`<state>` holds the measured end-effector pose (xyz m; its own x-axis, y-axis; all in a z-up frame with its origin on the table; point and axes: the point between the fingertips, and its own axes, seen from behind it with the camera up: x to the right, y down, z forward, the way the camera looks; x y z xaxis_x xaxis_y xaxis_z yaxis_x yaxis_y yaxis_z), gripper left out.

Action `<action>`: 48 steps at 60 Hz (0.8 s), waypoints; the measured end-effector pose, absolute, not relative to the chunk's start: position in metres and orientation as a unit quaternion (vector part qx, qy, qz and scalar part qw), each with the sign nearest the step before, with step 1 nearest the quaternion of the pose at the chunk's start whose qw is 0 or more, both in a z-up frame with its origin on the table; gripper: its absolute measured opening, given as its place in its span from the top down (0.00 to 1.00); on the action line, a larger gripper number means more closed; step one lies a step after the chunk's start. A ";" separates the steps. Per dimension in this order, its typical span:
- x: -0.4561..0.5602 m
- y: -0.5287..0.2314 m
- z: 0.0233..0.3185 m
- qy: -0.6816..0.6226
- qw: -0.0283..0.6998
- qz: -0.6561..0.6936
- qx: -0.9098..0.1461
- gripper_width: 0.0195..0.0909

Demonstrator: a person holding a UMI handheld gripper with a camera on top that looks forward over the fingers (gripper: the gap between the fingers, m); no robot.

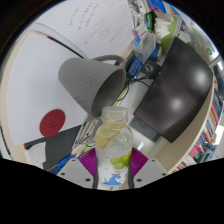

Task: Pour water

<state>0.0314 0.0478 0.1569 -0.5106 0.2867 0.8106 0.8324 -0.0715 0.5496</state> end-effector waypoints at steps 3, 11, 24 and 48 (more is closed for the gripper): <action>0.033 0.047 0.153 -0.635 0.241 -0.575 -0.456 0.71; 0.030 0.041 0.161 -0.578 0.322 -0.514 -0.546 0.71; 0.027 0.027 0.189 -0.374 0.479 -0.300 -0.735 0.69; 0.041 0.032 0.135 -0.088 0.567 0.018 -0.819 0.70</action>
